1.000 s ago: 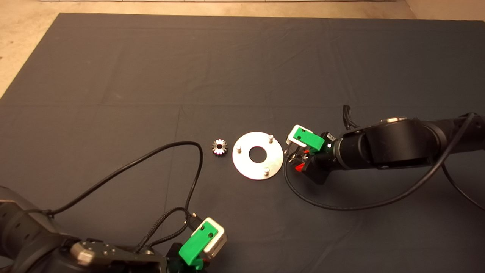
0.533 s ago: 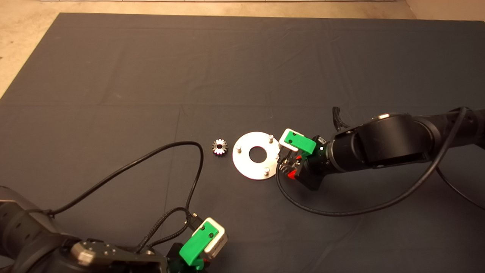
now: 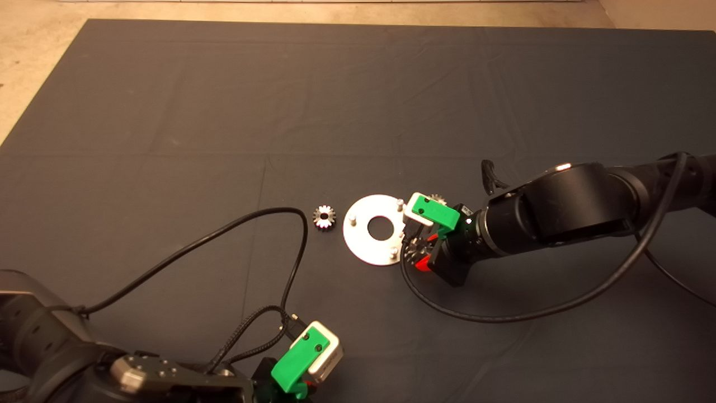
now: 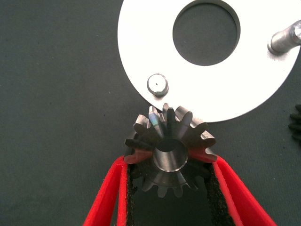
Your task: Install three planetary gears onto the carrier pins
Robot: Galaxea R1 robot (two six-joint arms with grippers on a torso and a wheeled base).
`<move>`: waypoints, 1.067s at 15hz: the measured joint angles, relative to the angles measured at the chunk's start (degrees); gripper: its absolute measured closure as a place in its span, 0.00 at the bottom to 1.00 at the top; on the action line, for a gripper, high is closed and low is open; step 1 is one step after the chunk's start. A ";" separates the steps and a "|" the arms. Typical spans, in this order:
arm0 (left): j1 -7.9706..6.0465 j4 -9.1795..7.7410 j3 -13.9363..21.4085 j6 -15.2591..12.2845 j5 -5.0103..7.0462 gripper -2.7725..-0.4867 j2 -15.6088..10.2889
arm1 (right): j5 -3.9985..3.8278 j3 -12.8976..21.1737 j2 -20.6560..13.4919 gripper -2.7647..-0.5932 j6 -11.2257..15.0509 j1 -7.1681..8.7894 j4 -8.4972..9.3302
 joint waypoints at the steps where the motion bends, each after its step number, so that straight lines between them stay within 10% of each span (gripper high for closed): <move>1: -0.02 0.02 0.00 0.00 0.00 0.57 0.02 | 0.17 -0.22 0.43 0.89 0.00 0.00 0.00; 16: -0.02 0.02 0.00 0.01 0.02 0.57 -0.17 | 0.20 -5.69 5.53 0.89 -0.22 -0.01 0.10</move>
